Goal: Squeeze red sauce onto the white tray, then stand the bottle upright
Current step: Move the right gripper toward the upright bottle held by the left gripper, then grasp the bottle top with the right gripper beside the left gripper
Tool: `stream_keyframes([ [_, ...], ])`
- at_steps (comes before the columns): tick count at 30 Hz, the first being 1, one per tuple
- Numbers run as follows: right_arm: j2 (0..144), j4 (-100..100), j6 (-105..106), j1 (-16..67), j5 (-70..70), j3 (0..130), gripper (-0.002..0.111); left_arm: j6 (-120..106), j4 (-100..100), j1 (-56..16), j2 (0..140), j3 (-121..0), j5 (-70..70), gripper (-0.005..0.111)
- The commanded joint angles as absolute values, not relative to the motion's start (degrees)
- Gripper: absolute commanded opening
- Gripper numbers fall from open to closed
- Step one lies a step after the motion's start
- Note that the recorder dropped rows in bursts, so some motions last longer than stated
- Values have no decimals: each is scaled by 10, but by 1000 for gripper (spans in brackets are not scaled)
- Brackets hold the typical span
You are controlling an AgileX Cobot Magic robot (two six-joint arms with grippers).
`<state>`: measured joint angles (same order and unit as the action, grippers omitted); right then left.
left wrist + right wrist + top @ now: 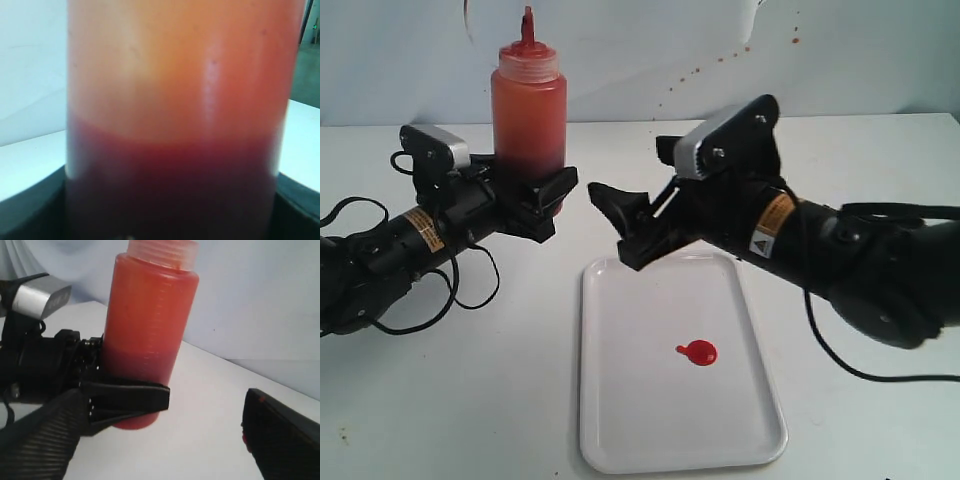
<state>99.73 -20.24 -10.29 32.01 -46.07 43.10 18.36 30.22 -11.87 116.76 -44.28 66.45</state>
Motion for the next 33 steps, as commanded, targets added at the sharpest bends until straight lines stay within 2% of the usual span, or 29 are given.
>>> stream_keyframes([
  [1,1058,-234,-148,321,-495,496,79,164,293,-119,1161,-450,700,0],
  [26,1194,-371,-275,321,-478,714,79,148,336,-119,1161,-450,700,0],
  [29,1203,-402,-275,321,-467,730,74,129,332,-119,1161,-450,700,0],
  [33,1207,-461,-276,321,-445,741,59,122,335,-119,1161,-450,697,0],
])
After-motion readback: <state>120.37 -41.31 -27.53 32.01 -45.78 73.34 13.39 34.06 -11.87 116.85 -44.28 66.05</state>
